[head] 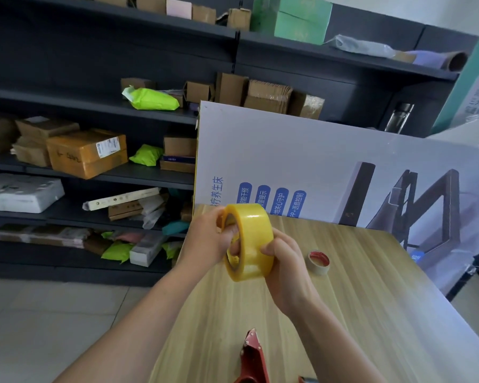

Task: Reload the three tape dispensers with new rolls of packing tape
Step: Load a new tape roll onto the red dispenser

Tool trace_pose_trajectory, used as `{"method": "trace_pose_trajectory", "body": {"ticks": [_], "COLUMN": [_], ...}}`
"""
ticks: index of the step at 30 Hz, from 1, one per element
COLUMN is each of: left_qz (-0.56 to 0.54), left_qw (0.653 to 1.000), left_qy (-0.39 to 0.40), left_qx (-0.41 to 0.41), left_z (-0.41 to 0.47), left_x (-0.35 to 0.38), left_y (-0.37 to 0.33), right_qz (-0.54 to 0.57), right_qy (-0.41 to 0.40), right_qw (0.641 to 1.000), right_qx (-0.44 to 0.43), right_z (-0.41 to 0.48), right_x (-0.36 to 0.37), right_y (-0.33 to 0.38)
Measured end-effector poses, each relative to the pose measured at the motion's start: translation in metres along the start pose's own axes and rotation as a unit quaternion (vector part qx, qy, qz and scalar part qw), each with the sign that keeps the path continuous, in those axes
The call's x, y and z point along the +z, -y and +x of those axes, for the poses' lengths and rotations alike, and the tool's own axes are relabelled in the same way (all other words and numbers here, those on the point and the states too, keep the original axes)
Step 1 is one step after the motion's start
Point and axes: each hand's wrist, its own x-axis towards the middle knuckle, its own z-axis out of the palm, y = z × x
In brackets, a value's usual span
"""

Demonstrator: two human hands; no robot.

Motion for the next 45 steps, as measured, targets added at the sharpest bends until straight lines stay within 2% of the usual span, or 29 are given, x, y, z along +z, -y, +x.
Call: {"method": "trace_pose_trajectory", "body": {"ticks": [2,4,6,8,10,12,15,19,22,26,28,34,40,45], "left_qz": [-0.007,0.015,0.087,0.145,0.154,0.121,0.038,-0.02,0.0,0.065,0.073,0.032,0.003,0.021], "left_qw": [1.0,0.995,0.97,0.93,0.915,0.932,0.967,0.985,0.978,0.94,0.928,0.945,0.976,0.961], "left_qy": [-0.007,-0.04,-0.08,-0.095,-0.095,-0.102,-0.121,-0.104,-0.118,-0.136,-0.129,-0.112,-0.107,-0.136], "left_qx": [0.019,0.093,0.212,0.324,0.361,0.325,0.221,0.139,0.174,0.306,0.342,0.305,0.189,0.239], "left_z": [-0.003,-0.007,-0.011,-0.014,-0.016,-0.018,-0.019,-0.016,-0.019,-0.025,-0.026,-0.027,-0.021,-0.025], "left_x": [0.0,-0.002,-0.005,-0.005,-0.001,0.002,0.004,0.004,0.004,0.003,0.005,0.008,0.009,0.006], "left_y": [-0.004,-0.01,-0.017,-0.024,-0.029,-0.03,-0.032,-0.04,-0.041,-0.043,-0.044,-0.042,-0.039,-0.04], "right_qz": [-0.007,-0.02,-0.039,-0.048,-0.05,-0.051,-0.018,-0.005,-0.008,-0.027,-0.028,-0.024,-0.031,-0.042], "right_qy": [-0.014,-0.062,-0.104,-0.118,-0.124,-0.119,-0.102,-0.074,-0.086,-0.101,-0.106,-0.117,-0.081,-0.103], "right_qw": [1.0,0.997,0.992,0.989,0.988,0.99,0.994,0.997,0.996,0.994,0.994,0.993,0.996,0.994], "right_qx": [0.007,0.028,0.058,0.074,0.072,0.058,0.021,-0.013,-0.009,0.016,0.018,-0.004,-0.026,-0.008], "right_z": [-0.002,-0.003,-0.002,-0.003,-0.006,-0.009,-0.016,-0.019,-0.018,-0.015,-0.014,-0.017,-0.021,-0.02], "right_x": [-0.001,-0.002,-0.001,0.0,-0.001,-0.004,-0.01,-0.013,-0.013,-0.011,-0.011,-0.014,-0.015,-0.015], "right_y": [0.004,0.007,0.01,0.016,0.023,0.027,0.027,0.025,0.025,0.027,0.027,0.026,0.026,0.025]}}
